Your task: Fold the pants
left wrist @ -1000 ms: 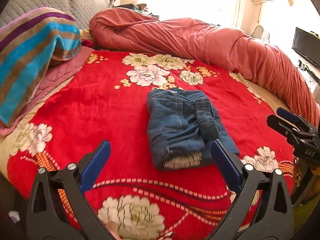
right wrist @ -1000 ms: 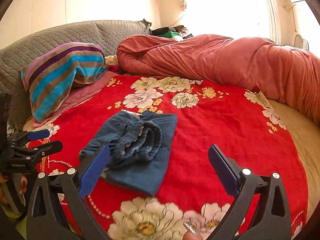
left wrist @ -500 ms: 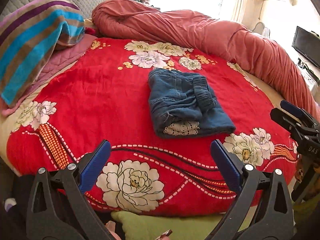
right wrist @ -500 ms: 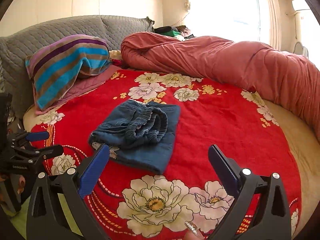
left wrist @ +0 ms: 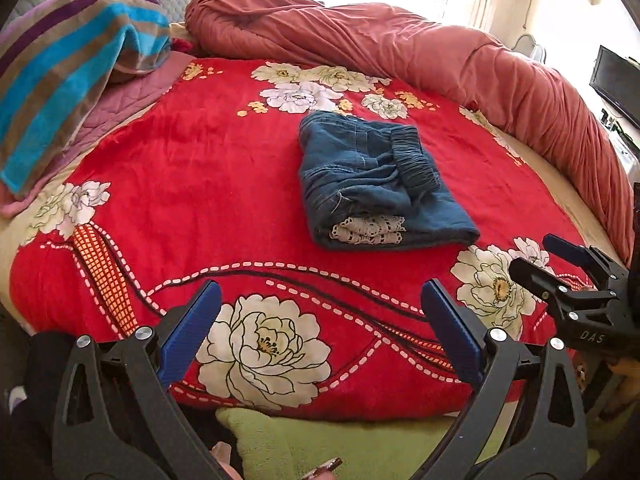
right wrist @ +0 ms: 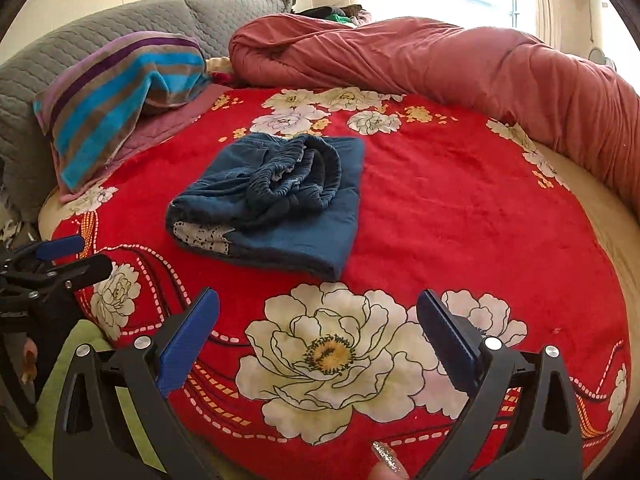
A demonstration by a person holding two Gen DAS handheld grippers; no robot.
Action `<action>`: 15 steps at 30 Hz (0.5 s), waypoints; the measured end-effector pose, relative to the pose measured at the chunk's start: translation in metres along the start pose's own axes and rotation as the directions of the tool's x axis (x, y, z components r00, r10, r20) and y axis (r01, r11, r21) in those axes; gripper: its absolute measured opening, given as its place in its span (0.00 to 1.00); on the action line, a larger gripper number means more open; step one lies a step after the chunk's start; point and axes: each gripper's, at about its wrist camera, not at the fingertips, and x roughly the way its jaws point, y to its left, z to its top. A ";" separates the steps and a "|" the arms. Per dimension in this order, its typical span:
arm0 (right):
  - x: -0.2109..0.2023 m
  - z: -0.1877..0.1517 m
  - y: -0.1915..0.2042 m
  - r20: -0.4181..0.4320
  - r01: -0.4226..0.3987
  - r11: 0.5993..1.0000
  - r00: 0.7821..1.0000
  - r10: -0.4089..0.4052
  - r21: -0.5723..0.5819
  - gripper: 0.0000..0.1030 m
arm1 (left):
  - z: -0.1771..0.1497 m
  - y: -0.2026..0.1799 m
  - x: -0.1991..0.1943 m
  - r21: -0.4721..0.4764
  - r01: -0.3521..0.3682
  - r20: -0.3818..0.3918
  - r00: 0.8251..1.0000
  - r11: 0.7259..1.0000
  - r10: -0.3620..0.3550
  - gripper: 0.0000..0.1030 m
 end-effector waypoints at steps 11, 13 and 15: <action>-0.001 -0.001 -0.005 0.004 -0.004 1.000 1.000 0.004 0.012 0.96 | -0.001 -0.001 0.002 0.001 -0.024 -0.009 1.000 1.000 0.024 0.91; -0.001 -0.001 -0.005 0.005 -0.004 1.000 1.000 0.004 0.013 0.96 | -0.001 0.000 0.002 -0.002 -0.028 -0.008 1.000 1.000 0.028 0.91; -0.001 -0.001 -0.004 0.005 -0.004 1.000 1.000 0.004 0.012 0.96 | -0.001 0.000 0.002 -0.002 -0.029 -0.010 1.000 1.000 0.029 0.91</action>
